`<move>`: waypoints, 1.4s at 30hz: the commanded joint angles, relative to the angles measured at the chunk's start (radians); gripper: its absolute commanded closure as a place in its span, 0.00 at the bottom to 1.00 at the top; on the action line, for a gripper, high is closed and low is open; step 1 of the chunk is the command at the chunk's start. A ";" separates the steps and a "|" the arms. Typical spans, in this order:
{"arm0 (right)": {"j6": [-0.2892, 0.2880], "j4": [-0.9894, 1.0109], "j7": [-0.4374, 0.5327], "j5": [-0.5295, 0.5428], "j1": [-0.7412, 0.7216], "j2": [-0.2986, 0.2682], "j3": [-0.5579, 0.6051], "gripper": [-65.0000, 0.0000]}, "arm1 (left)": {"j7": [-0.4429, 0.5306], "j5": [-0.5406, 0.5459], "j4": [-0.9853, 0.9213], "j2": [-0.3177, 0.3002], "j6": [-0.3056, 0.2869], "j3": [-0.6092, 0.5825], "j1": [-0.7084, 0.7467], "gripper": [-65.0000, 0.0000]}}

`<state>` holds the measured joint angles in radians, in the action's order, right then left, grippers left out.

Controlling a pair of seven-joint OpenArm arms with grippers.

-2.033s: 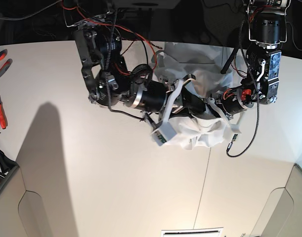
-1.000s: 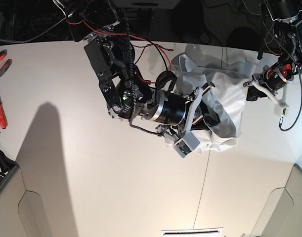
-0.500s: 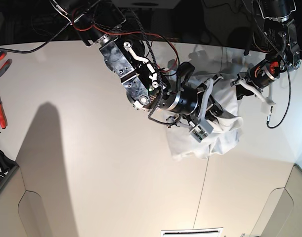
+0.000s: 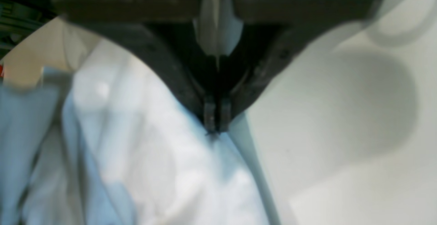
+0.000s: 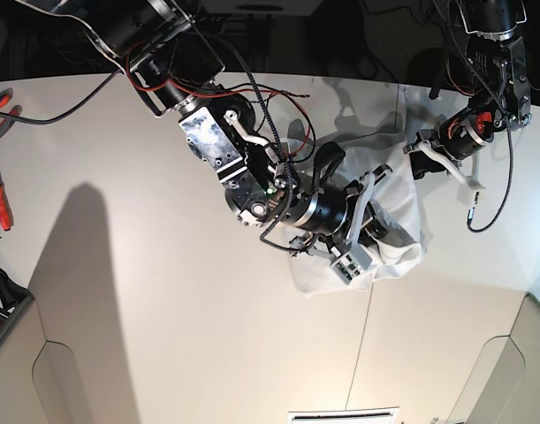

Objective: Layout the t-shirt on the table in an organized manner, then fold the t-shirt properly
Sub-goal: 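Reach the right gripper across and grasp the shirt bundle beside the left gripper, then lift and fold the shirt bundle with both grippers toward each other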

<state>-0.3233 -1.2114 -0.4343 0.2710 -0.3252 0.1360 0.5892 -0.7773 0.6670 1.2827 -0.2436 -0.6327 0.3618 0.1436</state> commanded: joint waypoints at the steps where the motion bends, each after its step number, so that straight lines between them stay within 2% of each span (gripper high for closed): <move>1: 0.007 -0.017 0.031 -0.001 -0.033 0.016 -0.003 1.00 | -0.013 -0.002 0.011 -0.006 -0.011 0.000 -0.005 1.00; 6: 0.064 -0.017 0.048 -0.055 -0.066 0.016 -0.003 1.00 | -0.013 -0.001 0.011 -0.005 -0.011 0.000 -0.005 1.00; 11: 0.066 -0.015 0.069 -0.073 -0.065 0.016 0.001 1.00 | -0.013 0.014 0.011 -0.005 -0.011 0.000 -0.005 1.00; 12: 0.066 -0.015 0.074 -0.073 -0.065 0.016 0.003 0.95 | -0.012 0.017 0.011 -0.005 -0.011 0.000 -0.005 1.00; 15: 0.066 -0.015 0.080 -0.067 -0.065 0.016 0.013 0.65 | -0.012 0.018 0.011 -0.005 -0.011 0.000 -0.005 1.00; 17: 0.065 -0.015 0.080 -0.046 -0.065 0.016 0.030 0.57 | -0.013 0.018 0.011 -0.006 -0.011 0.000 -0.005 1.00; 19: 0.060 -0.015 0.080 -0.019 -0.066 0.016 0.055 0.57 | -0.013 0.018 0.011 -0.005 -0.011 0.000 -0.005 1.00; 25: -0.014 -0.017 0.080 0.052 -0.066 0.016 0.116 0.57 | -0.013 0.022 0.011 -0.005 -0.011 0.000 -0.005 1.00; 32: -0.111 -0.025 0.095 0.133 -0.069 0.016 0.119 0.57 | -0.012 0.025 0.011 -0.006 -0.011 0.000 -0.005 1.00; 42: -0.107 -0.174 0.101 0.129 -0.175 0.016 0.050 0.57 | -0.012 0.040 0.011 -0.006 -0.011 0.000 -0.005 1.00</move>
<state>-0.4255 -1.3689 -0.3599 0.3870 -0.4778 0.1360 0.6403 -0.7853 0.6998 1.2827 -0.2409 -0.6327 0.3611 0.1440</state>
